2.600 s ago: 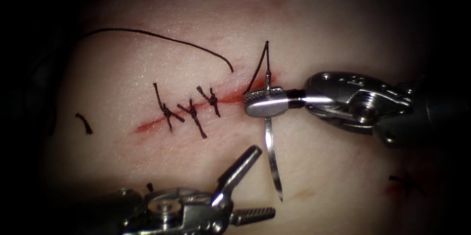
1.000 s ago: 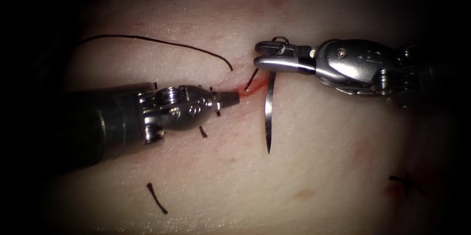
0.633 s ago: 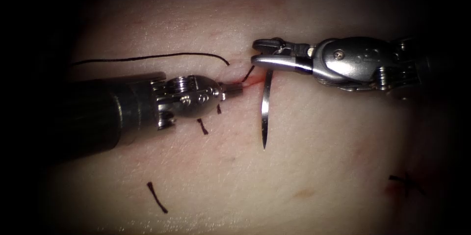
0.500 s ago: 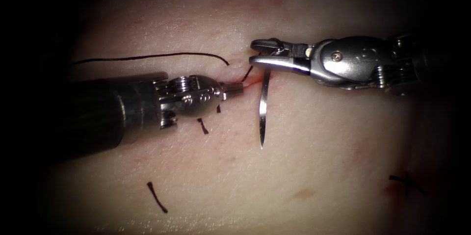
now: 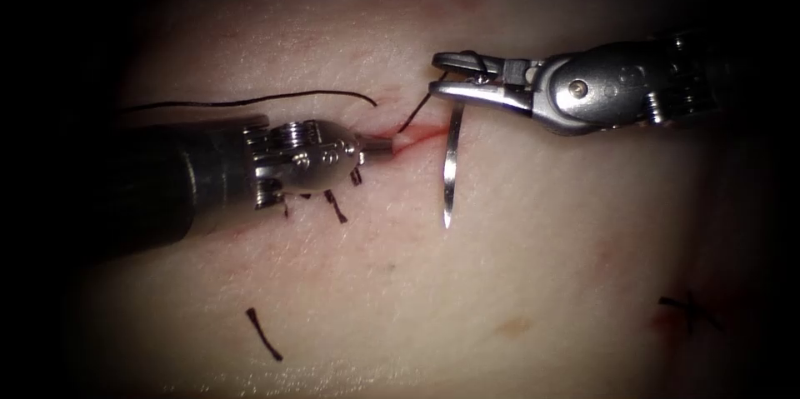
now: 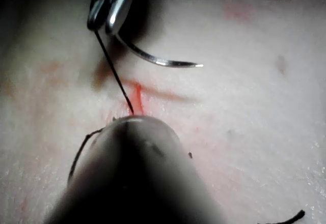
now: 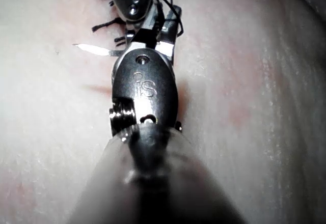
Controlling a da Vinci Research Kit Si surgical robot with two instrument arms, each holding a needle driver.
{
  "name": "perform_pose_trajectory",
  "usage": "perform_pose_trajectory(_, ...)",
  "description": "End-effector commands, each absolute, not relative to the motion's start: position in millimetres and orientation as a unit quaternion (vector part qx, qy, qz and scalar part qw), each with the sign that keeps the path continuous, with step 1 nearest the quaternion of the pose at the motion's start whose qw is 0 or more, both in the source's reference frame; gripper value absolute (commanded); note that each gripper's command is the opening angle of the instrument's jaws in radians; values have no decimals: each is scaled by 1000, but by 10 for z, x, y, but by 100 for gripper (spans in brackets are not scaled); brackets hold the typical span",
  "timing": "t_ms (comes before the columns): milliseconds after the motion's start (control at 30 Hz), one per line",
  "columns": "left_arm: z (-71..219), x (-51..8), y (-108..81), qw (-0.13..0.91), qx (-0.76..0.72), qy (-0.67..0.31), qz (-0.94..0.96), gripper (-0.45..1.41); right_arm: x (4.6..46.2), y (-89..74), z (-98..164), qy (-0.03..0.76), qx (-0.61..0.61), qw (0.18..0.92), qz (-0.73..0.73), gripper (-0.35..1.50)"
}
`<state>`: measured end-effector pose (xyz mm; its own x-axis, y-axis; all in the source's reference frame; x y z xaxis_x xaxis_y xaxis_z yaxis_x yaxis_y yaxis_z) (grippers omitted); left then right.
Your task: Wound Closure
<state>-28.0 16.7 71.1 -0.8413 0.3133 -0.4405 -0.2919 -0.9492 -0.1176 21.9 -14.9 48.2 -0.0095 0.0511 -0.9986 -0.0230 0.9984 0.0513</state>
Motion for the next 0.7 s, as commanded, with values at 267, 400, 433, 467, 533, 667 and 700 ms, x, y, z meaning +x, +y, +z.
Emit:
perform_pose_trajectory(267, 719, -295, 177, 159, -200, 15, 967, -45, 236, -148, 491, 706, -33, 707, -22, -35)
perform_pose_trajectory(400, 721, -294, 180, 142, -176, 30, 974, -45, 241, -149, 493, 706, -43, 706, -35, -35)
perform_pose_trajectory(433, 722, -293, 180, 142, -173, 32, 974, -45, 243, -150, 493, 705, -47, 707, -40, -35)
perform_pose_trajectory(467, 722, -293, 180, 143, -172, 34, 974, -27, 245, -150, 494, 703, -50, 708, -46, -35)
perform_pose_trajectory(533, 722, -293, 177, 138, -166, 29, 976, -18, 249, -150, 495, 701, -54, 709, -51, -35)
perform_pose_trajectory(667, 724, -294, 168, 130, -156, 22, 979, -8, 253, -147, 499, 699, -66, 709, -61, -35)
perform_pose_trajectory(700, 724, -295, 167, 130, -156, 23, 979, -8, 254, -146, 500, 699, -71, 709, -64, -35)
